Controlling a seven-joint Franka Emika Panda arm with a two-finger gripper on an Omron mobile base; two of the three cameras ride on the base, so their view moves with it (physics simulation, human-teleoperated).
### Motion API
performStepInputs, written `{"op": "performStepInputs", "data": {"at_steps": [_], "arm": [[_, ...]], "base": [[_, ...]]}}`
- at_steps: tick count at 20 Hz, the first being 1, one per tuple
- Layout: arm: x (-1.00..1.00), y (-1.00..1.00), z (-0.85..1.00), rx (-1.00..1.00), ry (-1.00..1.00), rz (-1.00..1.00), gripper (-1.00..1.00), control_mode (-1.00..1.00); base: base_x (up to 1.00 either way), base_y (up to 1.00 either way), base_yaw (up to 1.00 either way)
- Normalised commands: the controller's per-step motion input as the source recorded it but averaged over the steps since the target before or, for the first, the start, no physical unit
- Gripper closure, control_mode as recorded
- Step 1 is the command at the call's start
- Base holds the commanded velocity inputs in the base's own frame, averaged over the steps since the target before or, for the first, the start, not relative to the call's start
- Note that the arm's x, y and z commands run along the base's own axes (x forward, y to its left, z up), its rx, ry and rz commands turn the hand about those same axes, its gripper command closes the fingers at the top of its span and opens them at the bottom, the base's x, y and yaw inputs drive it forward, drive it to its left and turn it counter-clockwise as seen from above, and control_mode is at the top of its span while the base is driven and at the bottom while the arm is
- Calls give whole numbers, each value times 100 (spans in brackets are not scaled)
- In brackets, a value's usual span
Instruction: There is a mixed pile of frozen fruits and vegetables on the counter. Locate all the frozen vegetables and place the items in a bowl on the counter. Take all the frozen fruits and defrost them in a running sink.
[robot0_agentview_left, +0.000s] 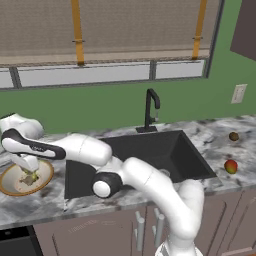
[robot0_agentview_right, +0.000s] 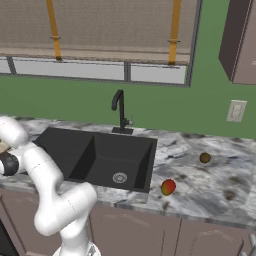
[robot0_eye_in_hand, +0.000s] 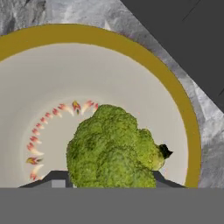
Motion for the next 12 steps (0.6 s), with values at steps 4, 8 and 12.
{"op": "performStepInputs", "data": {"at_steps": [4, 8, 12], "arm": [[4, 31, -38, -3, 0, -2, -100, -100], [9, 11, -7, 0, 0, 0, -100, -100], [-6, 0, 12, 0, 16, -1, -100, -100]], "base": [[0, 0, 0], [0, 0, 0], [0, 0, 0]]}}
